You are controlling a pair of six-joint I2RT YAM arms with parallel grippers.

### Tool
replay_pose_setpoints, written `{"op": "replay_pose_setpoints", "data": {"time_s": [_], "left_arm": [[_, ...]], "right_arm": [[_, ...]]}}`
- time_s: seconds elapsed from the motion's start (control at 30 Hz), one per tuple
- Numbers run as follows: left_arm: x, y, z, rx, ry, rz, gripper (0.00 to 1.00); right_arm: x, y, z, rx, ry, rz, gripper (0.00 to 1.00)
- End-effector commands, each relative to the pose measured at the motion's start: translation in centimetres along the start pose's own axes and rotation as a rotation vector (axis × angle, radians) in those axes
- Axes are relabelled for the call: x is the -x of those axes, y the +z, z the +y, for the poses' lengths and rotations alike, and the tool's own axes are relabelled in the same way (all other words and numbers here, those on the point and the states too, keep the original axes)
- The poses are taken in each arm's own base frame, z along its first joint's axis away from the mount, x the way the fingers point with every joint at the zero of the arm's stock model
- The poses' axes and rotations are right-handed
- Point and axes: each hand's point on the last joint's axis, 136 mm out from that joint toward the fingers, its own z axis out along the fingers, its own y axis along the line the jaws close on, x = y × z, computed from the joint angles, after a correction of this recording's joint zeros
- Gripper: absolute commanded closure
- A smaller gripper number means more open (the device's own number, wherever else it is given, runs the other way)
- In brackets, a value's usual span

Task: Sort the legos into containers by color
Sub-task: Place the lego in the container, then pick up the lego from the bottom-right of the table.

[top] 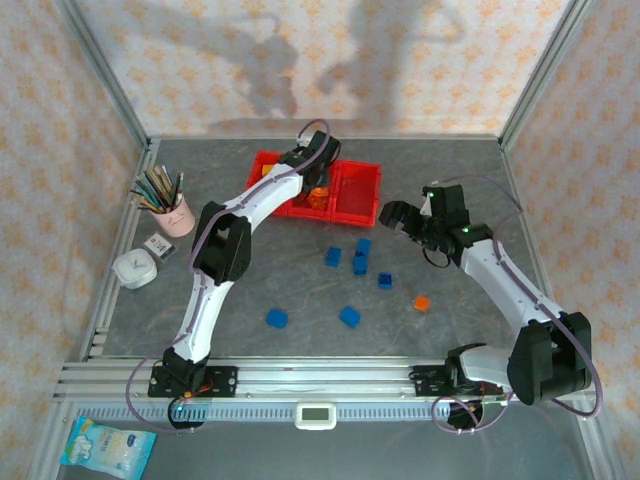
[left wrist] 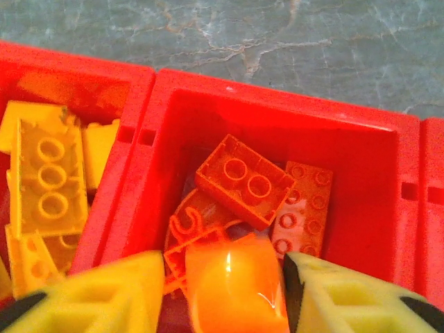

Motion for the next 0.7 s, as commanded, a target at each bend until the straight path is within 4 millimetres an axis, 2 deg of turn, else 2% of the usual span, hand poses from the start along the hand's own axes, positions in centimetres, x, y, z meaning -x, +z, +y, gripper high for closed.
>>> {"op": "replay_pose_setpoints", "data": {"time_s": [0.0, 0.07, 0.13, 0.27, 0.43, 0.67], "left_arm": [[4.2, -3.6, 0.8, 0.010, 0.001, -0.091, 0.43], [5.1, -4.9, 1.1, 0.007, -0.011, -0.113, 0.38], [5.1, -6.5, 0.8, -0.031, -0.025, -0.097, 0.38], [2.7, -10.1, -1.5, -0.120, -0.003, -0.059, 0.36], [-3.0, -15.8, -6.3, -0.257, 0.029, -0.011, 0.34], [-12.0, -21.4, -12.8, -0.462, 0.006, 0.106, 0.31]], "right_arm": [[1.7, -1.4, 0.6, -0.003, -0.008, -0.058, 0.00], [1.8, -1.7, 0.5, -0.010, -0.006, -0.063, 0.00], [2.1, -2.2, 0.3, -0.024, -0.005, -0.078, 0.00], [2.3, -2.8, -0.7, -0.063, 0.018, -0.084, 0.00], [2.4, -5.0, -2.3, -0.096, 0.061, -0.090, 0.00], [-0.5, -6.8, -6.0, -0.232, 0.151, -0.062, 0.00]]}}
